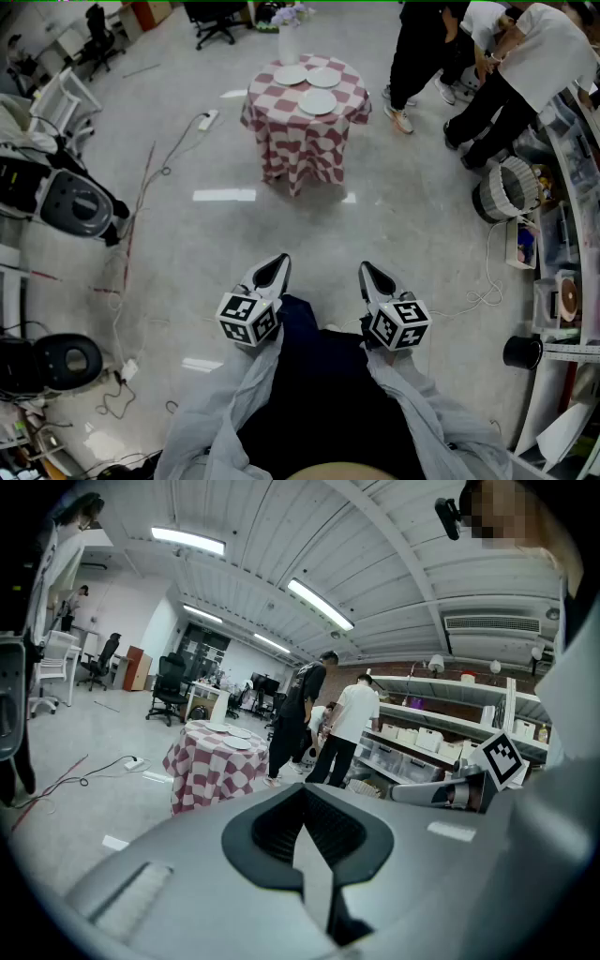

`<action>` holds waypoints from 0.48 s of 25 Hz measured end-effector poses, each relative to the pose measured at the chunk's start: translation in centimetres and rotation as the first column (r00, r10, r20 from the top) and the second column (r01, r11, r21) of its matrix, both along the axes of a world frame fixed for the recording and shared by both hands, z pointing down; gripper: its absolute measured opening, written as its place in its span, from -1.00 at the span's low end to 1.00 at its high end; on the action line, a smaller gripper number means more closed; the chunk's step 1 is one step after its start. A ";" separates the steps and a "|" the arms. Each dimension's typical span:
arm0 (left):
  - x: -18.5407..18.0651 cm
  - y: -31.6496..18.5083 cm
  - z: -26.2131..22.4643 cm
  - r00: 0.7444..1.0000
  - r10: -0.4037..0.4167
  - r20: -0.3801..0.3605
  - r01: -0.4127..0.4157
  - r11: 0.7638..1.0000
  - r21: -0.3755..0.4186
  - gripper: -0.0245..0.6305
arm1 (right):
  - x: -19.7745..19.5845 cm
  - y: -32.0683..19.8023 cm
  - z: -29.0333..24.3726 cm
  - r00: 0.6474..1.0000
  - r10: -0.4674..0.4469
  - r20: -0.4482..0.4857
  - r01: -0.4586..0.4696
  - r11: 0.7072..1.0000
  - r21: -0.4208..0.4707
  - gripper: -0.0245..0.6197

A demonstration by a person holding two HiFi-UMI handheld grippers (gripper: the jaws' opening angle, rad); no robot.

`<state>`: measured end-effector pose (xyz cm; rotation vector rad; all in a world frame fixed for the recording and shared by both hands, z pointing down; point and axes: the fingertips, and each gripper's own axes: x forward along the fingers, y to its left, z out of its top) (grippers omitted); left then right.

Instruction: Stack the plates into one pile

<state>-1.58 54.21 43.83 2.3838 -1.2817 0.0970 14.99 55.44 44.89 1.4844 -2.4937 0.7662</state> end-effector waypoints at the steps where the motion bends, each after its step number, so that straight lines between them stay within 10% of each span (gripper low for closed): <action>1: 0.2 0.3 0.0 1.000 -0.007 -0.001 0.007 1.000 -0.001 -0.88 | 0.3 0.2 -0.1 1.000 -0.003 0.001 0.003 1.000 0.004 -0.92; 12: 2.2 1.9 0.0 0.999 -0.026 0.037 0.026 1.000 0.008 -0.88 | 1.8 1.5 0.4 1.000 -0.022 0.014 0.022 1.000 0.004 -0.92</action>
